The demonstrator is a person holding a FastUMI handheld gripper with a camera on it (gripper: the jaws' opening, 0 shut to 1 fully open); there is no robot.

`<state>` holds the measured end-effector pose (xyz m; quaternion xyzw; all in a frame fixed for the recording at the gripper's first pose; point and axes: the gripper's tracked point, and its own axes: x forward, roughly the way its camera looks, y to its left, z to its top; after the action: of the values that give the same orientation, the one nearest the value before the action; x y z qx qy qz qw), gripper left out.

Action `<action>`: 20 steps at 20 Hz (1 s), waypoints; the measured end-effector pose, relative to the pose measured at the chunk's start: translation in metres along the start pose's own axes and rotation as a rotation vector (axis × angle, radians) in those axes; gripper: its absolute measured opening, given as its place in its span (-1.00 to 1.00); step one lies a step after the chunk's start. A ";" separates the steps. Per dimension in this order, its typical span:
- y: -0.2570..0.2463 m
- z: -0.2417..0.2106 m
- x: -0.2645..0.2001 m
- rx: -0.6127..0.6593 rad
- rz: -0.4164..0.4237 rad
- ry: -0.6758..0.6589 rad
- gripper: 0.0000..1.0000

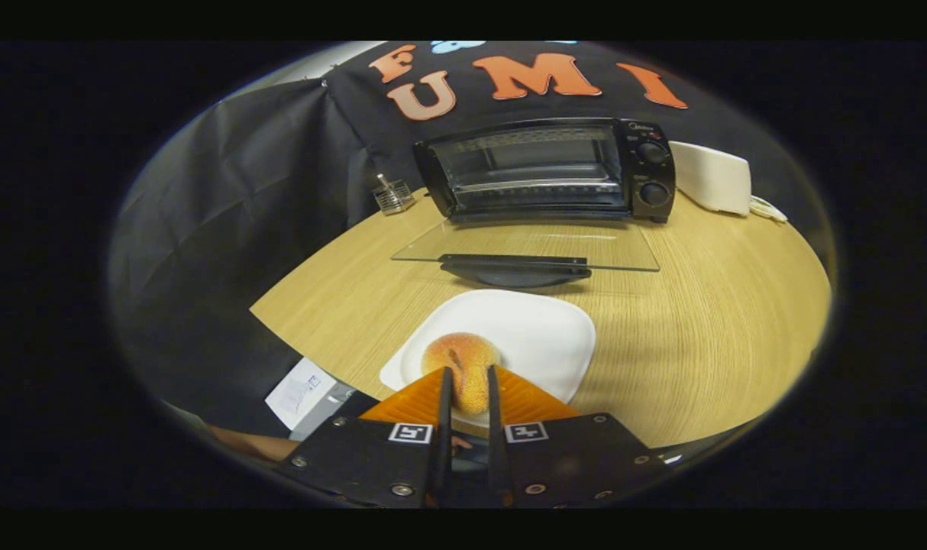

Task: Open the toaster oven, put the food inside, and close the toaster oven door.

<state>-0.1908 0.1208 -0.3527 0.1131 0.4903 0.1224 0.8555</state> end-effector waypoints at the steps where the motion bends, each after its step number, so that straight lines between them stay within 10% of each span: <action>1: 0.004 0.009 -0.002 0.014 0.016 -0.023 -0.61; 20: -0.002 0.202 0.051 0.490 0.137 -0.365 -0.64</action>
<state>0.0097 0.1200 -0.2947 0.3687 0.3350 0.0354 0.8664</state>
